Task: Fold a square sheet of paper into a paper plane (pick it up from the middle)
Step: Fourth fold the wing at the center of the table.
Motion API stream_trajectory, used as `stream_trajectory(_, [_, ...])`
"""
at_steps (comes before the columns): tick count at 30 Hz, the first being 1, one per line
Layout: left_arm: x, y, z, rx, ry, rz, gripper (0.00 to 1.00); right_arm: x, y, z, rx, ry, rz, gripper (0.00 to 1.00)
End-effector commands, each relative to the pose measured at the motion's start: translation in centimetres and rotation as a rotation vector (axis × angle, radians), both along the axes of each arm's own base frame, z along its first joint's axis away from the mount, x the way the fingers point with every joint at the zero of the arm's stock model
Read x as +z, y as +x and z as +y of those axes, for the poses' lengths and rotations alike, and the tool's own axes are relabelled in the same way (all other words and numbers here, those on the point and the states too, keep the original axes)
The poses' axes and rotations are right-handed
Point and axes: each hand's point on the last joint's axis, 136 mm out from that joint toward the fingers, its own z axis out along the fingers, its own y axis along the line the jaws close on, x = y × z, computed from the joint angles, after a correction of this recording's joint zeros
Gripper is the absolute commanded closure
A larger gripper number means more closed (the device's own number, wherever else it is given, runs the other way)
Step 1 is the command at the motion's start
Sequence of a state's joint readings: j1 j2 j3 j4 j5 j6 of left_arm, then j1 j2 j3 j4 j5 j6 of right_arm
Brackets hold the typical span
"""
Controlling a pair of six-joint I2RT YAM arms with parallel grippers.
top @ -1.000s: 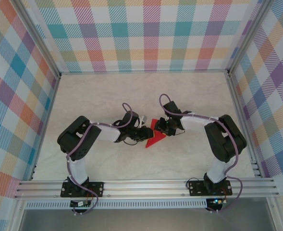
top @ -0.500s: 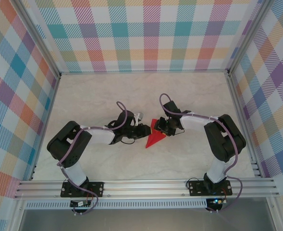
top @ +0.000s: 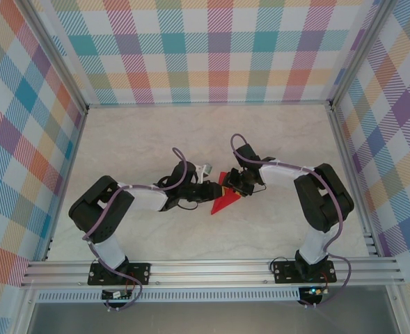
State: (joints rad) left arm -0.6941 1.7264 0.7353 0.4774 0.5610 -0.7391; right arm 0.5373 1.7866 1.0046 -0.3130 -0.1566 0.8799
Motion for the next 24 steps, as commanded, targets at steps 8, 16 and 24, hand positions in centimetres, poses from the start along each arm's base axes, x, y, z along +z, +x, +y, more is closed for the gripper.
stream_trajectory(8, [-2.0, -0.3, -0.3, -0.02, 0.08, 0.03, 0.74, -4.5, -2.5, -2.9, -0.059, -0.151, 0.143, 0.52])
stream_trajectory(16, [-3.2, 0.3, 0.5, 0.032, 0.149, 0.044, 0.8, -4.5, -2.7, -3.1, -0.066, -0.162, 0.152, 0.53])
stream_trajectory(24, [-4.0, 0.7, 1.1, 0.058, 0.201, 0.039, 0.85, -4.5, -2.6, -3.0, -0.062, -0.16, 0.146, 0.52])
